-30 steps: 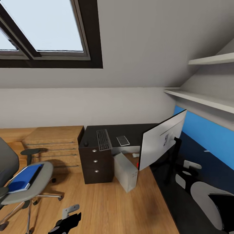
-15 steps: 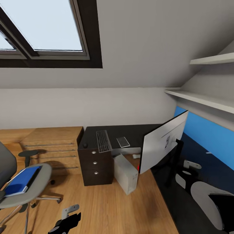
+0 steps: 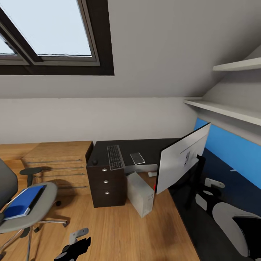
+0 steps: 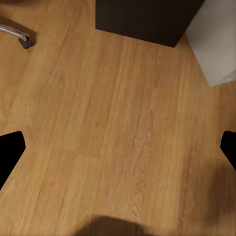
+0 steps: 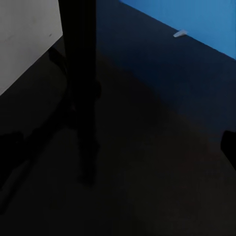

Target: In the bedroom, organize the workspace by keeping the computer under the desk, ensuring the monitor is on the desk, placing the keyboard on the desk next to the monitor, placing the mouse on the desk next to the keyboard, moving the folder from the swivel chair onto the desk next to the mouse, stacking the notebook on top of the folder with the pen on top of the notebook, and positioning the swivel chair next to the desk.

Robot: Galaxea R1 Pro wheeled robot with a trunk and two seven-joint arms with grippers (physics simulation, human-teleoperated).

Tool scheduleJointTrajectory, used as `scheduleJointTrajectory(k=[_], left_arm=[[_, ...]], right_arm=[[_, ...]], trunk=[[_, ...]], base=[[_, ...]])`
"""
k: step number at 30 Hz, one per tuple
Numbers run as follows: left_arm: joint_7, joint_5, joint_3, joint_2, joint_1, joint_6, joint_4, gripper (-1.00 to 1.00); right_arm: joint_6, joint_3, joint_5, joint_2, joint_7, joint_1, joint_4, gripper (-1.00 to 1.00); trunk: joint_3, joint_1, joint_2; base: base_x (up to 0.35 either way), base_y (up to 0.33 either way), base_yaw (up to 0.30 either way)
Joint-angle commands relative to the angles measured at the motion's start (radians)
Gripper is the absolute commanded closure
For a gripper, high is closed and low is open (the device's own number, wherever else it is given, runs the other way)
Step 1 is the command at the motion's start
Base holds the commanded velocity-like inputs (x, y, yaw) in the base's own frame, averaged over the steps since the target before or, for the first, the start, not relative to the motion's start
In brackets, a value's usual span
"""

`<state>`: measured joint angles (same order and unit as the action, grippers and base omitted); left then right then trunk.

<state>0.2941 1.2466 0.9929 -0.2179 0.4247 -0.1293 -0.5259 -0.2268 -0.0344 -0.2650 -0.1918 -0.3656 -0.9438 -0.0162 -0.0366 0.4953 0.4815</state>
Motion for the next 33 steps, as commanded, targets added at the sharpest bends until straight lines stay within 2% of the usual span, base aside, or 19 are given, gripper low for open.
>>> scheduleJointTrajectory(k=[1, 13, 18, 19, 26, 27, 28, 30, 31, 32, 33], left_arm=[[0.006, 0.01, 0.008, -0.001, 0.002, -0.006, -0.002, -1.0], [0.007, 0.01, 0.01, 0.0, 0.002, -0.01, -0.002, -1.0], [0.009, 0.005, 0.016, 0.003, 0.002, -0.042, -0.005, -1.0], [0.009, 0.005, 0.017, 0.003, 0.002, -0.074, -0.015, -1.0], [0.028, 0.005, 0.029, -0.001, 0.002, -0.087, -0.068, -1.0], [0.064, 0.003, 0.039, -0.006, 0.002, -0.08, -0.172, -1.0], [0.069, 0.004, 0.04, -0.01, 0.002, -0.076, -0.208, -1.0], [0.123, 0.005, 0.043, -0.042, 0.002, -0.024, -0.391, -1.0], [0.184, 0.005, 0.042, -0.056, 0.002, 0.03, -0.491, -1.0], [0.22, 0.005, 0.04, -0.061, 0.002, 0.061, -0.537, -1.0], [0.301, 0.005, 0.032, -0.07, 0.002, 0.127, -0.62, -1.0]], right_arm=[[-0.005, -0.004, -0.008, 0.001, 0.0, -0.001, 0.001, -1.0], [-0.005, -0.004, -0.01, 0.0, -0.001, -0.001, 0.001, -1.0], [-0.005, -0.004, -0.01, 0.0, -0.001, -0.001, 0.001, -1.0], [-0.005, -0.004, -0.01, 0.0, -0.001, -0.001, 0.001, -1.0], [-0.006, -0.003, -0.01, -0.001, -0.001, -0.001, 0.001, -1.0], [-0.006, -0.003, -0.01, -0.003, -0.001, -0.001, 0.001, -1.0], [-0.006, -0.003, -0.01, -0.003, -0.001, -0.001, 0.001, -1.0], [-0.006, -0.002, -0.011, -0.003, -0.001, -0.001, 0.001, -1.0], [-0.007, -0.002, -0.01, -0.003, -0.001, -0.001, 0.001, -1.0], [-0.007, -0.002, -0.01, -0.003, -0.001, -0.001, 0.001, -1.0], [-0.009, -0.002, -0.011, -0.003, -0.001, -0.001, 0.001, -1.0]], trunk=[[-0.005, 0.005, 0.01], [-0.043, 0.051, 0.094], [-0.059, 0.07, 0.129], [-0.062, 0.074, 0.136], [-0.084, 0.1, 0.185], [-0.087, 0.104, 0.192], [-0.09, 0.108, 0.199], [-0.096, 0.116, 0.213], [-0.099, 0.12, 0.22], [-0.103, 0.123, 0.227], [-0.106, 0.127, 0.234]], base=[[0.0, 0.0, 0.0], [0.0, 0.0, 0.0], [0.0, 0.0, 0.0], [0.0, 0.0, 0.0], [0.0, 0.0, 0.0], [0.0, 0.0, 0.0], [0.0, 0.0, 0.0], [0.0, 0.0, 0.0], [0.0, 0.0, 0.0], [0.0, 0.0, 0.0], [0.0, 0.0, 0.0]])
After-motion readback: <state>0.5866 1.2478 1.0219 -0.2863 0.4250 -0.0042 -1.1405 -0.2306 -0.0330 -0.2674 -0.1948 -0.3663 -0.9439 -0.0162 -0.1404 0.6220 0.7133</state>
